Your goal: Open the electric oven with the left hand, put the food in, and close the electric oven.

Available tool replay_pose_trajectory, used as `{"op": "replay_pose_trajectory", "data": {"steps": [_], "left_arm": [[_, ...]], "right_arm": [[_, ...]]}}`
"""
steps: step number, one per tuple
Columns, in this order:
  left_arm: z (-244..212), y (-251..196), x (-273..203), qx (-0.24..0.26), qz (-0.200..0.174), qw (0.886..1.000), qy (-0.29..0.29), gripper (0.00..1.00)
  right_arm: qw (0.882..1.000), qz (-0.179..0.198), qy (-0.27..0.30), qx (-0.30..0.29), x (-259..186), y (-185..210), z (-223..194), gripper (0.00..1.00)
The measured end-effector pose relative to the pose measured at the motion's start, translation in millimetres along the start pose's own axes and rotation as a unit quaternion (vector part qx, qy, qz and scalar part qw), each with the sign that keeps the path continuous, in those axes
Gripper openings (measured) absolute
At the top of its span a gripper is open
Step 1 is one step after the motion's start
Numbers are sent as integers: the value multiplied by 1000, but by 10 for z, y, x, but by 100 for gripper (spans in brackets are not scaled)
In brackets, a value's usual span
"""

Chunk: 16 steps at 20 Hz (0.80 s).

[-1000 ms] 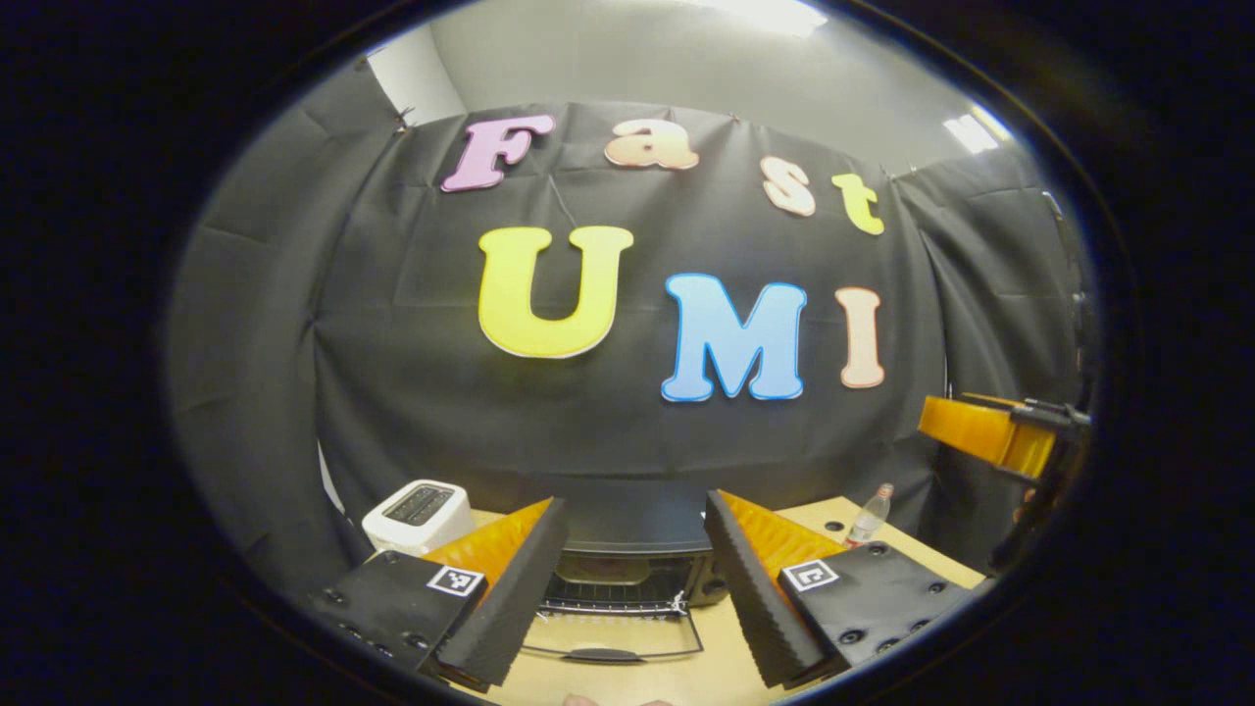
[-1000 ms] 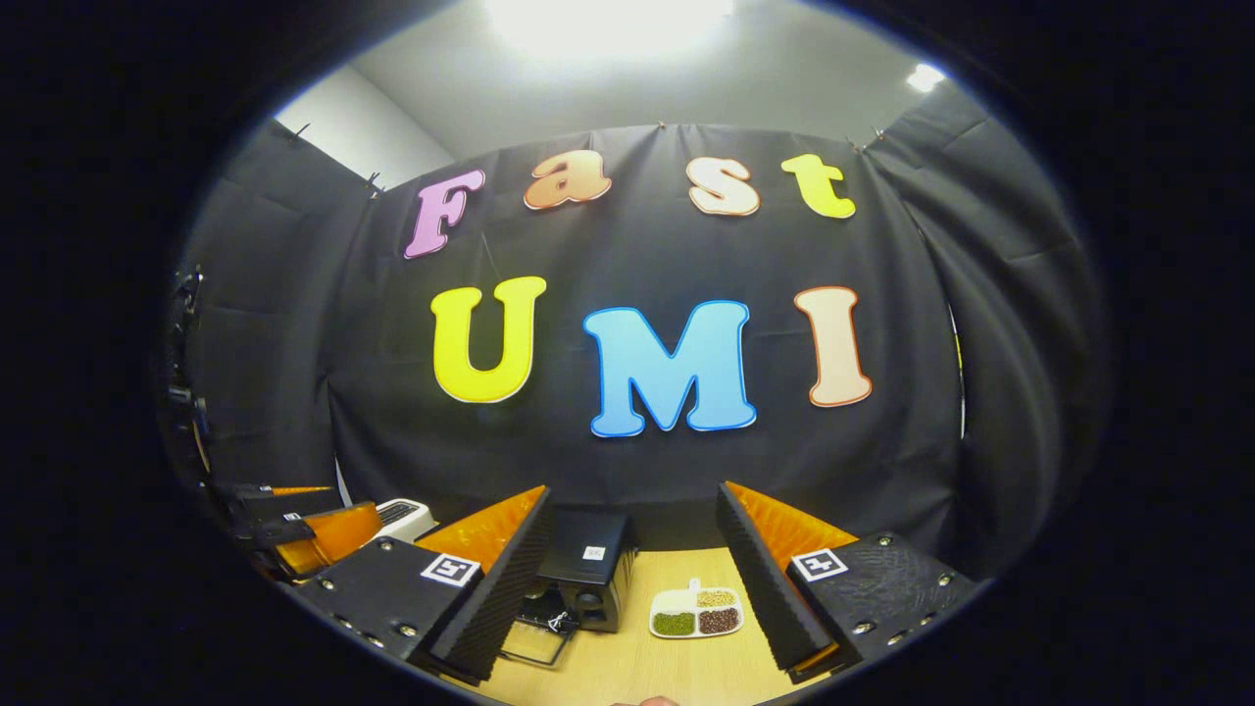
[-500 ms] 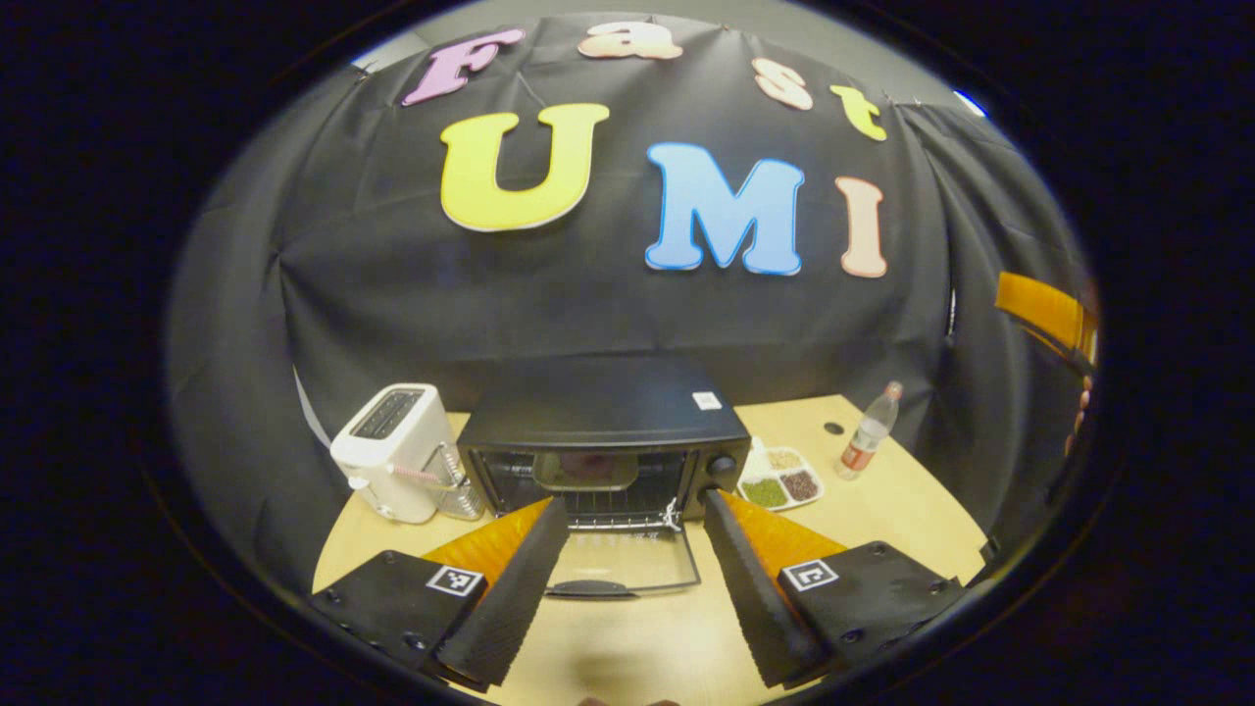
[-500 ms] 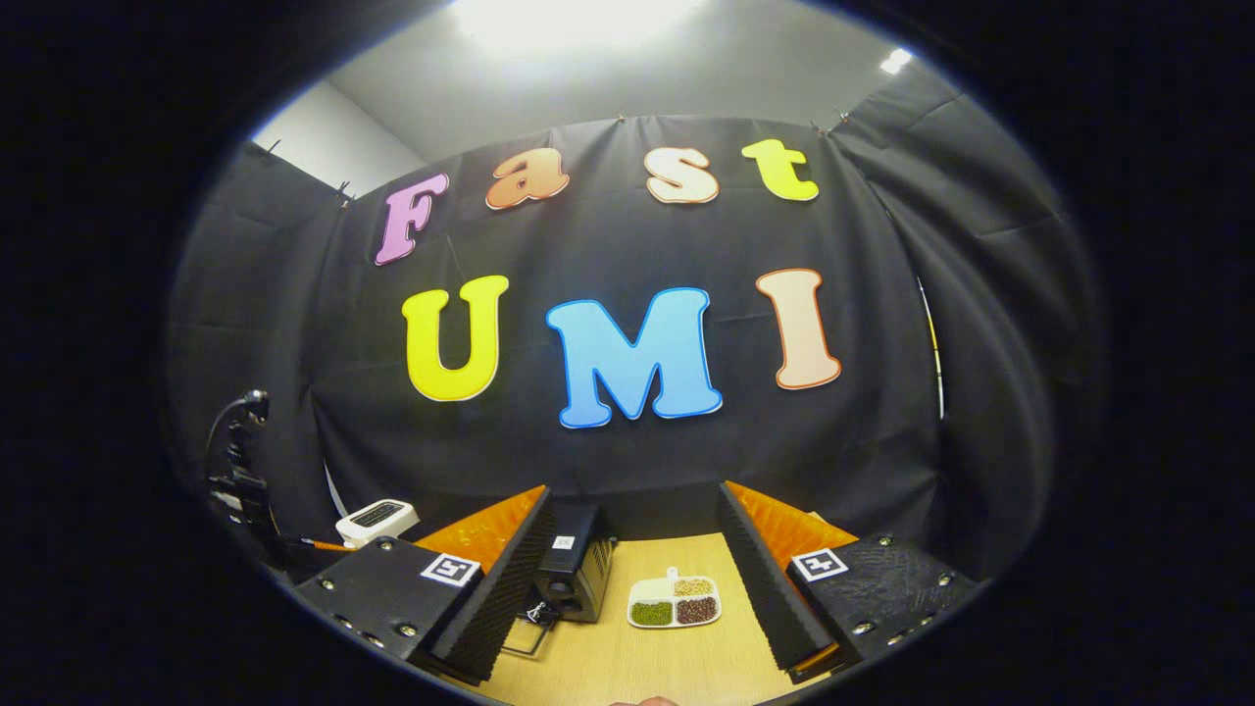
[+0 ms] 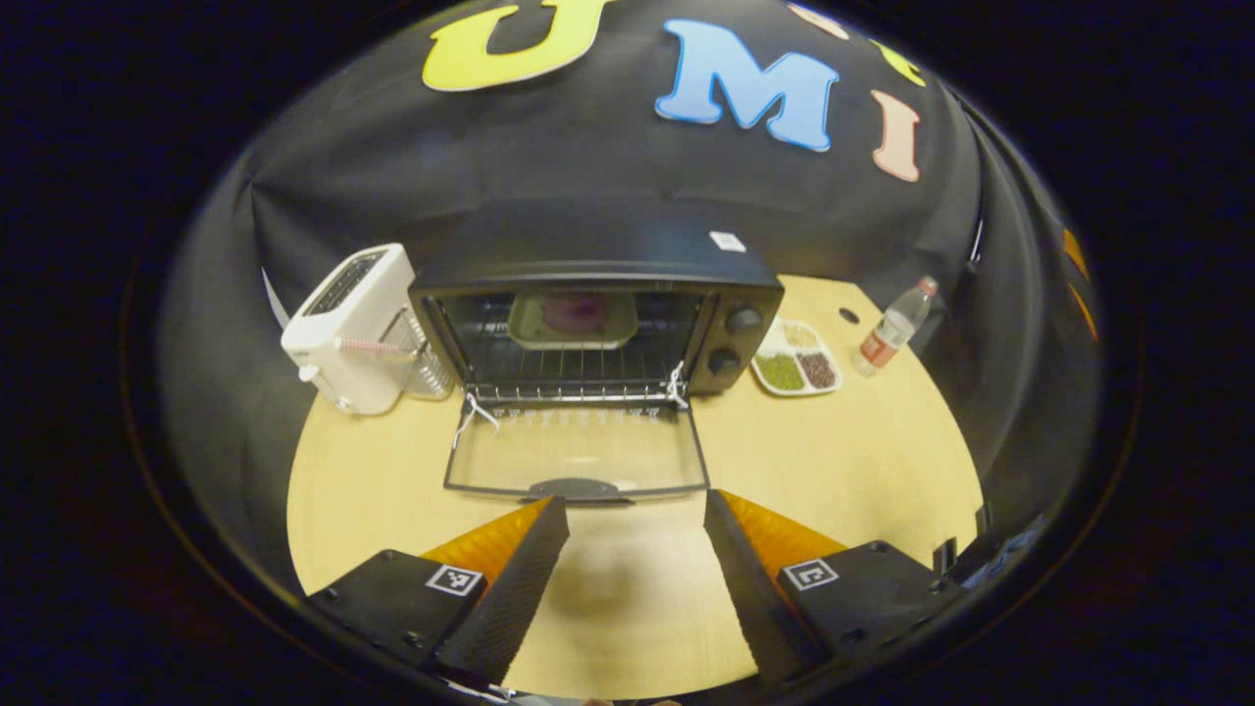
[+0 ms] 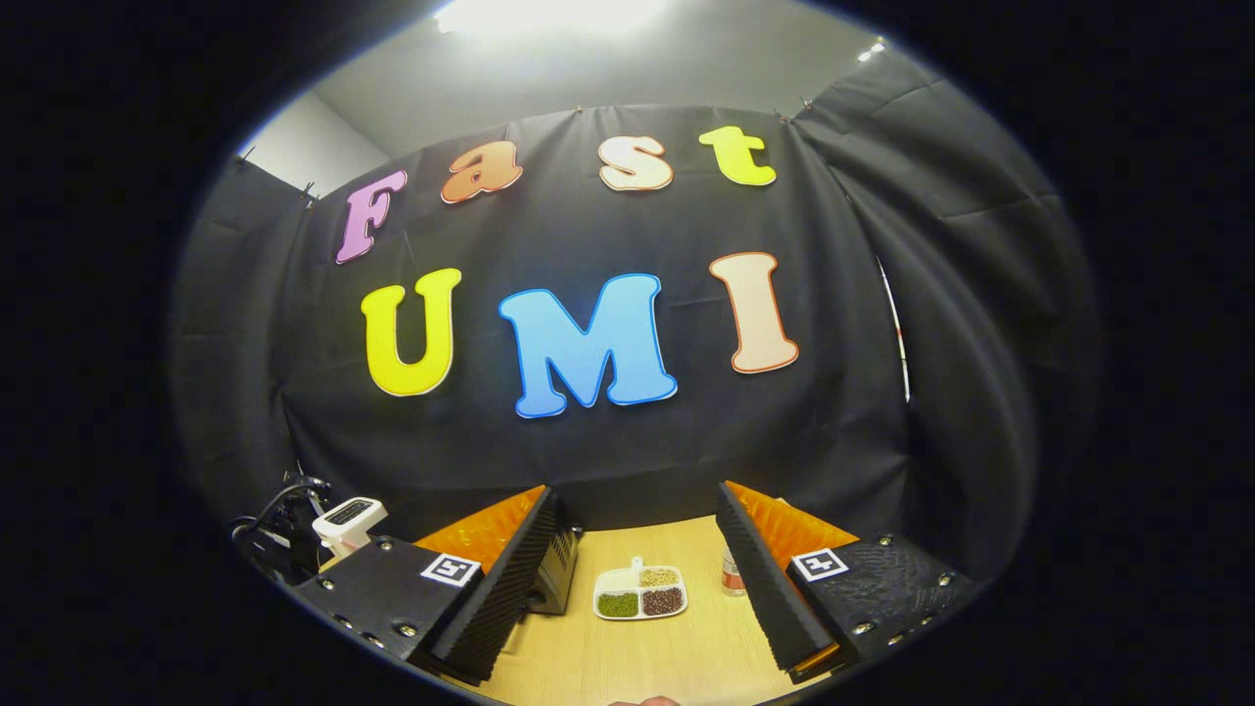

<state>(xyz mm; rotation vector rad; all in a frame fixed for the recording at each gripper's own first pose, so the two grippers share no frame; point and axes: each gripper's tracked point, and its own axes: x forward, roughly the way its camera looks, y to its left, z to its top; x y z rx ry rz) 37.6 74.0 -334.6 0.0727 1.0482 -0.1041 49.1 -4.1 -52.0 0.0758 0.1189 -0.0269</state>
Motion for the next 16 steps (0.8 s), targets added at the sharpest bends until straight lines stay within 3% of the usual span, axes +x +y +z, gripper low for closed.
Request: {"op": "replay_pose_trajectory", "data": {"steps": [2,3,5,8,16], "left_arm": [[-173,70,144,8,5,999,39,95],[-269,83,214,9,2,998,61,92],[-412,138,375,10,0,996,93,99],[-624,249,605,13,3,990,137,94],[-739,381,1006,11,6,984,179,96]], "right_arm": [[1000,-9,7,2,-21,-73,-45,100],[1000,-12,9,5,-25,-89,-53,100],[1000,-17,13,8,-15,-121,-82,100],[999,-27,17,8,-9,-154,-120,100],[998,-61,22,-6,-50,-296,-162,100]]}}
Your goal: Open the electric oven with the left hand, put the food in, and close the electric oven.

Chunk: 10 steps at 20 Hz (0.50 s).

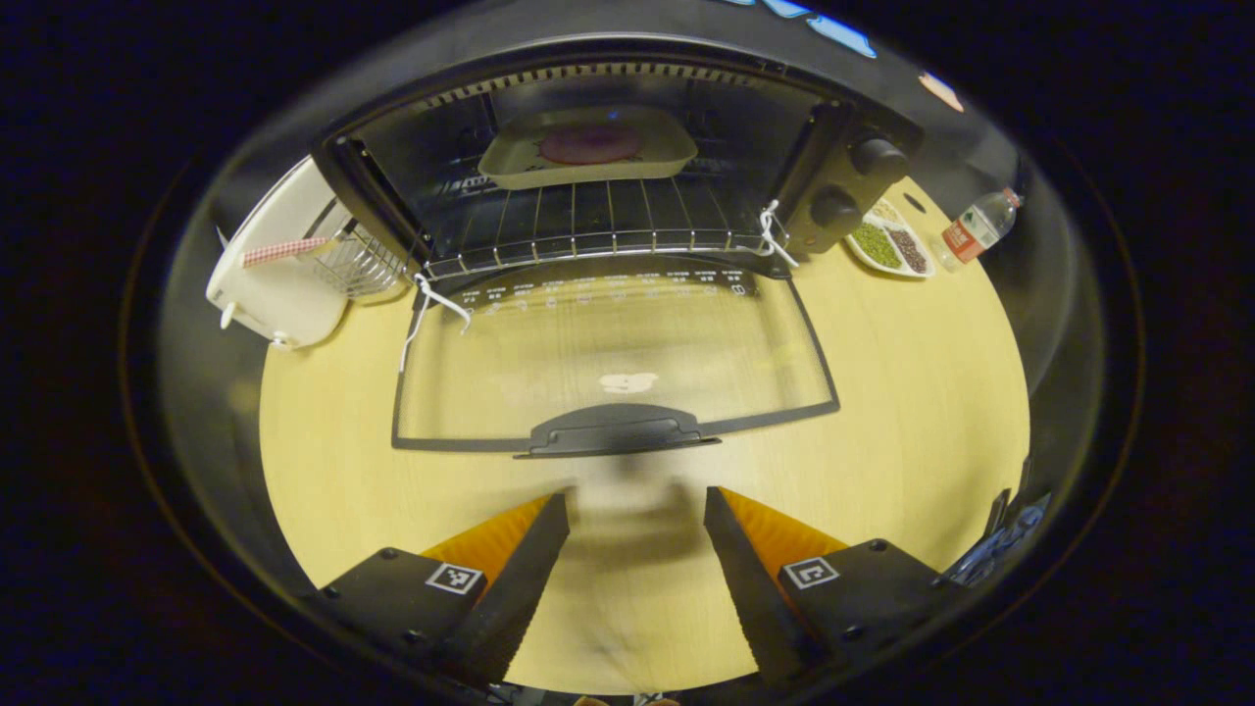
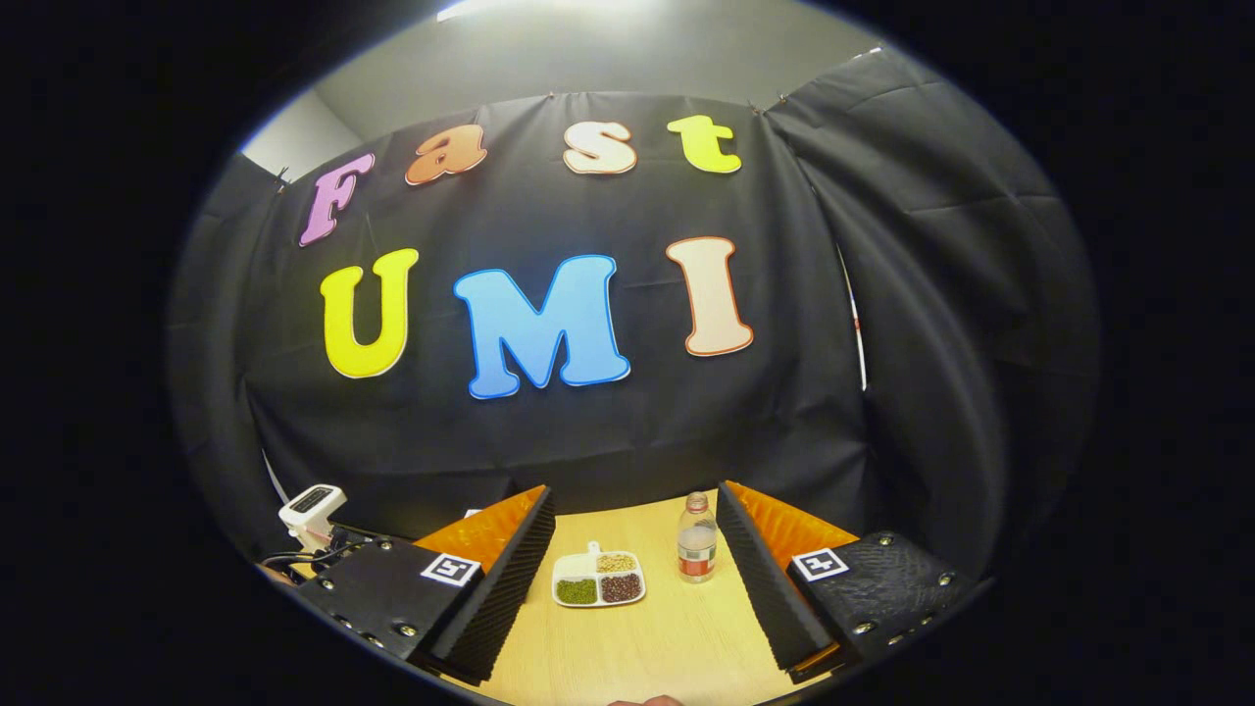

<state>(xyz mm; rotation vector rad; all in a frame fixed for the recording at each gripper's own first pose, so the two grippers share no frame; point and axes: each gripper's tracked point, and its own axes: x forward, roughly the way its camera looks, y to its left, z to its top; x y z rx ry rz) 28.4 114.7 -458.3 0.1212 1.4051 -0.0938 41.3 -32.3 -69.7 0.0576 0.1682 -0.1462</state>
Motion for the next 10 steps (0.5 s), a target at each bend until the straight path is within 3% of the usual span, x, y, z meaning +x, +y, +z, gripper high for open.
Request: {"op": "replay_pose_trajectory", "data": {"steps": [2,3,4,10], "left_arm": [[43,-4,80,-3,-5,1000,3,99],[51,6,116,-3,-5,1000,8,92],[63,27,150,-5,-3,1000,10,99],[65,88,341,1,7,1000,30,95]], "right_arm": [[1000,-6,1,-3,7,-17,-14,100],[1000,-9,1,-8,8,-31,-18,100],[1000,-10,2,-11,5,-45,-20,100],[1000,-10,9,-14,16,-28,-38,100]]}}
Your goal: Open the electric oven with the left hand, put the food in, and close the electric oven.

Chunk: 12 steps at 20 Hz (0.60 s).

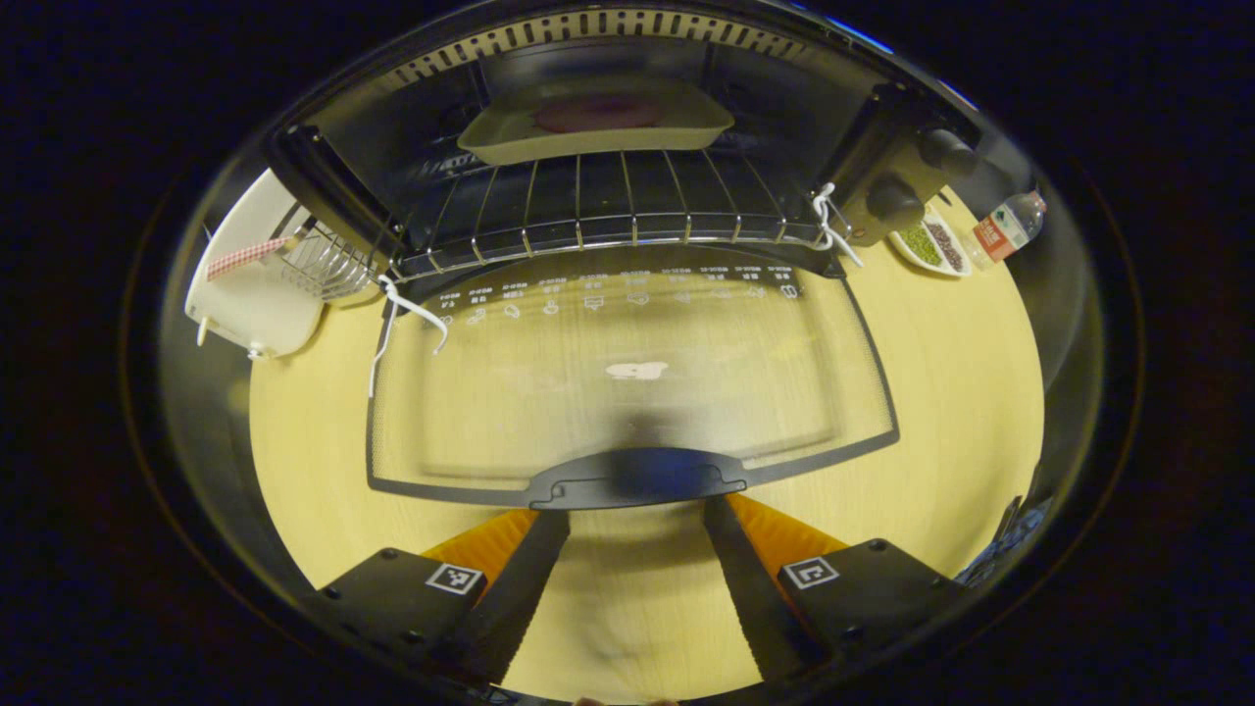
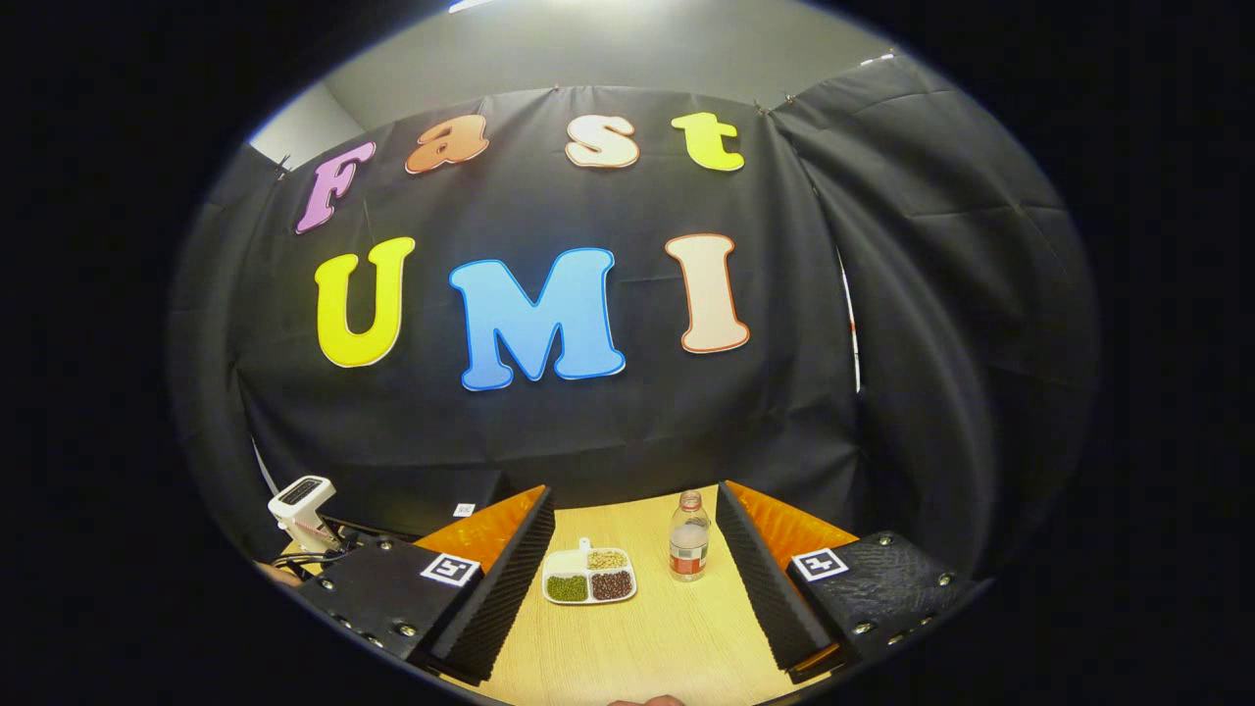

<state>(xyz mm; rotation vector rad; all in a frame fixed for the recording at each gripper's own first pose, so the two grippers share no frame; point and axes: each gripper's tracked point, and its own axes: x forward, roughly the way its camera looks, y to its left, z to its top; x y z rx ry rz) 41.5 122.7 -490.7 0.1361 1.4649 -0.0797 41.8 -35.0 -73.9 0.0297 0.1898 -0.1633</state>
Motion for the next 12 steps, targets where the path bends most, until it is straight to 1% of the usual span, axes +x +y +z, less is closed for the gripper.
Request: {"op": "replay_pose_trajectory", "data": {"steps": [2,3,4,5,6,7,8,9,10,11,12], "left_arm": [[22,8,22,-10,4,1000,3,96],[36,-2,11,-18,1,1000,2,99],[26,0,4,-20,-2,1000,4,95],[33,1,-13,-17,-2,1000,0,95],[33,0,-32,-17,-2,1000,-4,99],[38,-3,-58,-19,-1,1000,-7,99],[43,-6,-89,-19,0,1000,-11,95],[52,-4,-123,-17,1,1000,-17,99],[46,-7,-158,-16,0,1000,-21,95],[55,-10,-188,-18,-1,1000,-25,95],[53,-14,-235,-19,-2,999,-29,92]], "right_arm": [[1000,0,4,-1,65,45,-21,100],[1000,1,4,-2,73,56,-18,100],[1000,2,3,-3,79,66,-10,100],[1000,5,2,-5,89,85,-5,100],[1000,7,3,-7,96,97,-17,100],[1000,9,3,-8,97,116,-22,100],[1000,11,4,-9,107,127,-18,100],[1000,14,4,-8,113,146,-22,100],[1000,16,3,-7,114,160,-17,100],[1000,18,2,-6,113,176,-9,100],[1000,22,0,-5,110,191,-12,100]]}}
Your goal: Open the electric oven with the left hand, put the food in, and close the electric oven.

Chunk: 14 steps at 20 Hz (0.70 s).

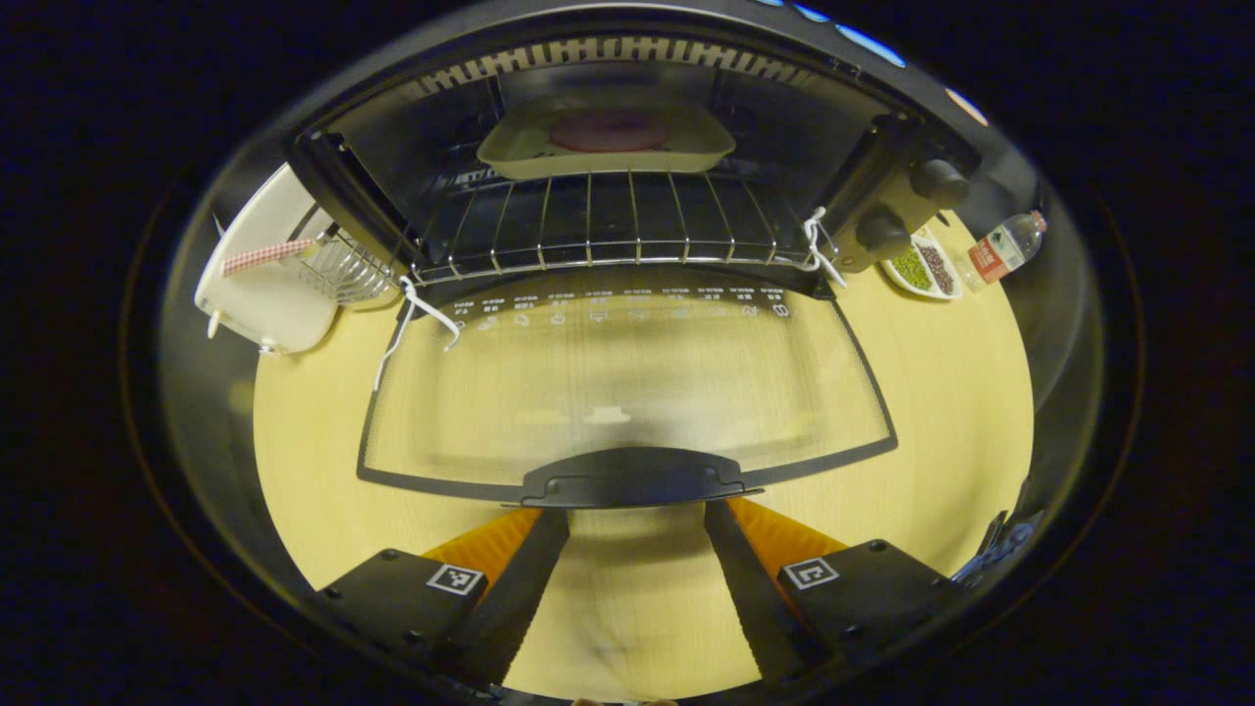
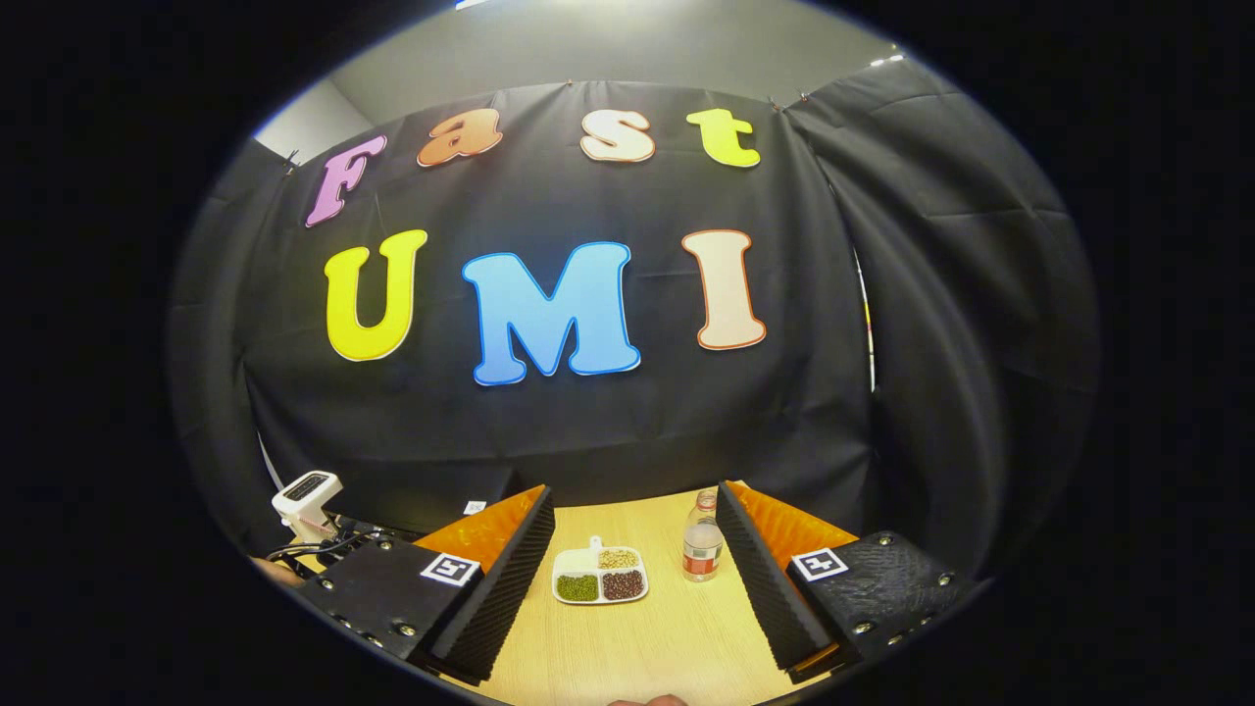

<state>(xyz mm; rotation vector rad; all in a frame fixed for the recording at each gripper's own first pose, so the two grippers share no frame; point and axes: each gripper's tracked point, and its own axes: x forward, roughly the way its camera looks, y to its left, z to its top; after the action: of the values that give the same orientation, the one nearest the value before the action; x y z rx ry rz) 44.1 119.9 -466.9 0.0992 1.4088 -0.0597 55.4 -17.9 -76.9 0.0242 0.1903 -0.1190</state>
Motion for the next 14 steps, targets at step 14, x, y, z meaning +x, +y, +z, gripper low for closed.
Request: {"op": "replay_pose_trajectory", "data": {"steps": [14], "left_arm": [[249,-37,-298,-7,4,998,-60,95]], "right_arm": [[1000,18,-18,-6,-83,99,117,100]]}}
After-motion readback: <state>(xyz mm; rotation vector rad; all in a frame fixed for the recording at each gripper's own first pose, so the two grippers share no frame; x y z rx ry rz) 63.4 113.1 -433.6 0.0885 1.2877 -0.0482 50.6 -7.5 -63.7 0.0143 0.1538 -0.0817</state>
